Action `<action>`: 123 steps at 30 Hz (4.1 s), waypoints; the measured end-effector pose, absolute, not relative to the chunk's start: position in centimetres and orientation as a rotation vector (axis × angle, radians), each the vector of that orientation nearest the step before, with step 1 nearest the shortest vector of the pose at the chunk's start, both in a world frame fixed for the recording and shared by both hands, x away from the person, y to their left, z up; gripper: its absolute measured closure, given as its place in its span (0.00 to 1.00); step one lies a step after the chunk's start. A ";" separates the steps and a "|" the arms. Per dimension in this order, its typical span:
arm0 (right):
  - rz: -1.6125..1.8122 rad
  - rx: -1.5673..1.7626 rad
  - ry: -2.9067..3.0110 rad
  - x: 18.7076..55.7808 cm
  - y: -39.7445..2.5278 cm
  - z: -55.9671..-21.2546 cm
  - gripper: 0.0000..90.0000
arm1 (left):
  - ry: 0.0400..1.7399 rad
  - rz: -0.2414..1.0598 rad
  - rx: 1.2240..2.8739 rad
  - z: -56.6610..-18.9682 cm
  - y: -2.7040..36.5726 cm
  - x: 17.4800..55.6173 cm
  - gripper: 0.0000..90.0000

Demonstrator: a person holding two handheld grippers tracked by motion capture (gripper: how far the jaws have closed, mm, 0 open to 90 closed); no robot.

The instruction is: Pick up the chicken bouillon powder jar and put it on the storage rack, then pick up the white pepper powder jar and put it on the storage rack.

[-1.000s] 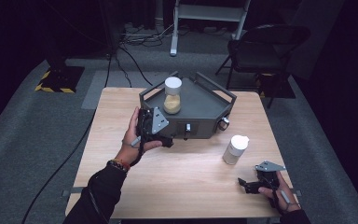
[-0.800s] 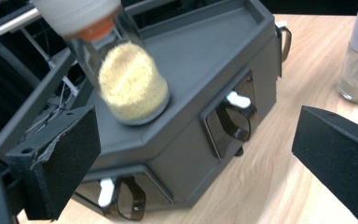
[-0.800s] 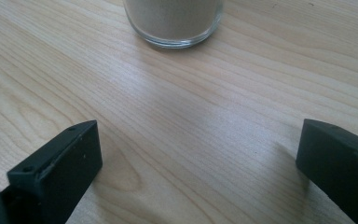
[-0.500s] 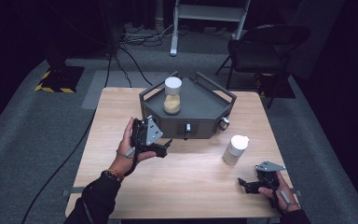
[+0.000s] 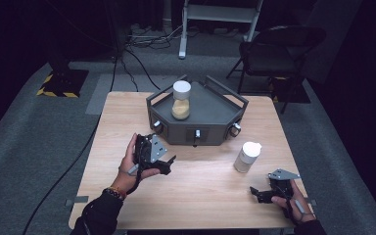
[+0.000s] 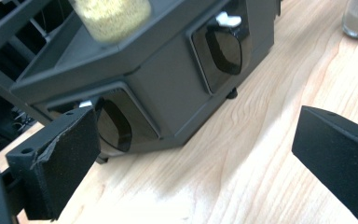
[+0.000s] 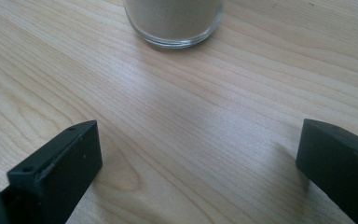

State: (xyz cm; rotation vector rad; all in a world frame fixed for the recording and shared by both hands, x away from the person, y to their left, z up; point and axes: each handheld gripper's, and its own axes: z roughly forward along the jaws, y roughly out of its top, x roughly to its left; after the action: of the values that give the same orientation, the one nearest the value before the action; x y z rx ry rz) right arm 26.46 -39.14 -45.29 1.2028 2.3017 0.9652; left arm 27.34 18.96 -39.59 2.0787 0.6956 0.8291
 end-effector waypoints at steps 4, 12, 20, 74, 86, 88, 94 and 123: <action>0.965 1.203 2.302 26.5 -39.1 -45.3 0.00 | 0.700 0.831 2.099 -40.1 19.0 27.0 0.01; 0.965 1.203 2.302 26.5 -39.1 -45.3 0.00 | 0.735 0.813 2.134 -41.2 19.4 26.3 0.01; 0.965 1.203 2.302 26.5 -39.1 -45.3 0.00 | 0.777 0.761 2.160 -42.2 20.6 25.9 0.01; 0.966 1.197 2.305 26.6 -39.2 -45.3 0.00 | 1.067 0.405 2.176 -45.2 24.7 28.6 0.00; 0.966 1.198 2.305 26.6 -39.2 -45.3 0.00 | 1.063 0.405 2.178 -45.2 24.7 28.6 0.00; 0.966 1.197 2.305 26.6 -39.2 -45.3 0.00 | 1.062 0.406 2.179 -45.2 24.7 28.7 0.00; 0.965 1.197 2.306 26.6 -39.2 -45.3 0.00 | 1.060 0.406 2.180 -45.2 24.7 28.7 0.00; 1.047 1.218 2.163 25.1 -39.5 -44.3 0.01 | 1.055 0.404 2.182 -45.2 24.8 28.7 0.00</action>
State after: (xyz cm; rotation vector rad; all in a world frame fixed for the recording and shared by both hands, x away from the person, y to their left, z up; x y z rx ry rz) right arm 25.12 -39.51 -44.29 1.2181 2.1631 1.0468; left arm 28.73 24.78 -45.22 2.1819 1.0547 0.4041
